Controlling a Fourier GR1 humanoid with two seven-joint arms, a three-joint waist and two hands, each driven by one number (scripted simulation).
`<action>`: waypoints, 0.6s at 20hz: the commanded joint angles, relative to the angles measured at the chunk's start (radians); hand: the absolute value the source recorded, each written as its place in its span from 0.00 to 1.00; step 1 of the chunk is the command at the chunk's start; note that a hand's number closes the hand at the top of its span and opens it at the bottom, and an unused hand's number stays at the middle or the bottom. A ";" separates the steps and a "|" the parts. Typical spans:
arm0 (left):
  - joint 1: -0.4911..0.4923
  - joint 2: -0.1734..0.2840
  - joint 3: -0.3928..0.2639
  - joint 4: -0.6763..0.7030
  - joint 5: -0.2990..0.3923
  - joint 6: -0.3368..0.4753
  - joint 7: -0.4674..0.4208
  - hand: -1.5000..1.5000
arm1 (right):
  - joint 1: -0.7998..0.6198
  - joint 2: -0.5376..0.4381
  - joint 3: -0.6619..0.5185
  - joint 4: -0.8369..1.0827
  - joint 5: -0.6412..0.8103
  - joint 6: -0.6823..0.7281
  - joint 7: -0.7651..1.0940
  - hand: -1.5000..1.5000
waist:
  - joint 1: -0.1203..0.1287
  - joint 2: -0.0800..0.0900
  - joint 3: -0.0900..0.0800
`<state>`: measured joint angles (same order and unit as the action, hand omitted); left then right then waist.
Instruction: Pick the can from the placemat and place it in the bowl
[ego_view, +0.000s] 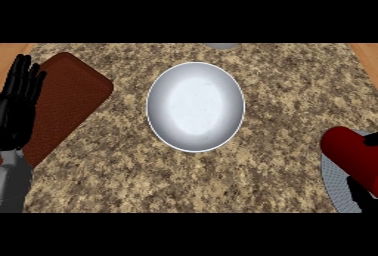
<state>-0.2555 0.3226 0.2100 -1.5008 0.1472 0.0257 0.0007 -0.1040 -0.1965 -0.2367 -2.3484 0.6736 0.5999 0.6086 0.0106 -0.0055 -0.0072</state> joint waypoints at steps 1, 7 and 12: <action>-0.035 -0.012 -0.022 0.024 -0.021 0.012 0.007 0.50 | -0.207 0.061 0.116 -0.133 -0.051 0.104 0.265 1.00 | -0.001 0.001 0.000; -0.010 -0.015 -0.010 -0.001 0.001 -0.004 0.010 0.50 | -0.548 0.169 0.322 0.133 0.046 0.110 0.537 1.00 | 0.008 0.002 0.004; -0.020 -0.039 -0.011 0.056 -0.031 0.023 -0.048 0.50 | -0.672 0.195 0.400 0.363 0.031 -0.036 0.592 1.00 | 0.006 0.006 0.005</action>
<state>-0.2692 0.3053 0.2087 -1.4696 0.1385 0.0291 -0.0208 -0.6559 -0.0305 0.0759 -2.1122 0.7116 0.5940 1.0001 0.0164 -0.0016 -0.0036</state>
